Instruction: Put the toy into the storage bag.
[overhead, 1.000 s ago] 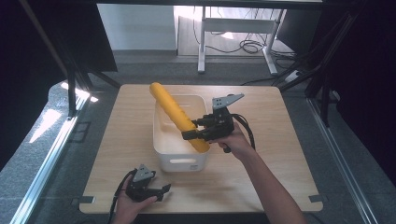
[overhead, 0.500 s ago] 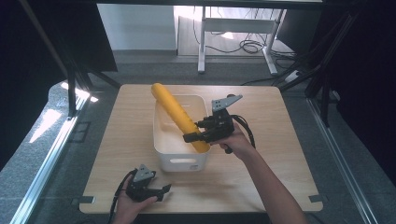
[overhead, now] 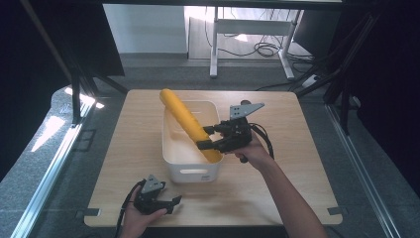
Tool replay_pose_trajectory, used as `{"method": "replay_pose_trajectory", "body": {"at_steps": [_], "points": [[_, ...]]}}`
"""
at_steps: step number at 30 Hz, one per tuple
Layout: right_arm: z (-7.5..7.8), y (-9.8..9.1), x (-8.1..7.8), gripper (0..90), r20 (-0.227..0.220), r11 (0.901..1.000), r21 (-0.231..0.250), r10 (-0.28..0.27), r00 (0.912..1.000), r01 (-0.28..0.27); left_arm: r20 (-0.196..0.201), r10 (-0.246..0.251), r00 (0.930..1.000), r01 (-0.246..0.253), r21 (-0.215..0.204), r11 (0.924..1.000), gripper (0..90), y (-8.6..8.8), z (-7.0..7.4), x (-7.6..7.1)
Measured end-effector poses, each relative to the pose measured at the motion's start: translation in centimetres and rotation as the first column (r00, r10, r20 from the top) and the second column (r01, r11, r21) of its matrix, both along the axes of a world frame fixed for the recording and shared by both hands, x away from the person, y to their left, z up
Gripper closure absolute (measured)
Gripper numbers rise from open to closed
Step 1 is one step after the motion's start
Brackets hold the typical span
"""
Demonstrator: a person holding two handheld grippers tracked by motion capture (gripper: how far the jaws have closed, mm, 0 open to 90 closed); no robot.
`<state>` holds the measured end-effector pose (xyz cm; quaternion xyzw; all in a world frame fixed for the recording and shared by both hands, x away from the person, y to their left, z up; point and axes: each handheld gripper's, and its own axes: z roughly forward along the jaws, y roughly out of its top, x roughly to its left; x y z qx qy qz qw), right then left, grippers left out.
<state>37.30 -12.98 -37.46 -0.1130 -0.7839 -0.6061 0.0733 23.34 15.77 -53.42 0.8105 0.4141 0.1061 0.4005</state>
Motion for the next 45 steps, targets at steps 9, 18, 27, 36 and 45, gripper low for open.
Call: {"method": "replay_pose_trajectory", "body": {"at_steps": [9, 18, 27, 36, 45], "points": [[0.8, -1.2, -0.8, 36.5, 0.029, 0.9976, 0.05, -0.05, 0.9984, 0.048, 0.0, 0.002, 1.0, -0.002, 0.002, 1.0, 19.1, 0.0, 0.0, 0.0], [0.6, -2.5, -0.9, 38.0, 0.034, 0.9927, 0.068, -0.102, 0.9942, 0.1, 0.0, 0.002, 1.0, -0.002, 0.002, 1.0, 19.0, -0.1, 0.0, 0.0], [0.0, -3.9, -1.4, 39.2, 0.044, 0.9871, 0.058, -0.152, 0.9875, 0.149, -0.001, 0.003, 1.0, -0.003, 0.002, 1.0, 19.0, -0.1, 0.0, -0.1], [-1.5, -6.6, -1.9, 39.4, 0.037, 0.9745, 0.043, -0.222, 0.9744, 0.22, -0.001, 0.009, 1.0, -0.009, -0.003, 0.9999, 19.0, -0.1, 0.0, -0.1], [-4.3, -10.3, -2.5, 39.4, 0.056, 0.9303, -0.028, -0.364, 0.9298, 0.366, 0.0, 0.009, 1.0, -0.009, -0.002, 1.0, 19.1, -0.1, 0.0, -0.1]]}}
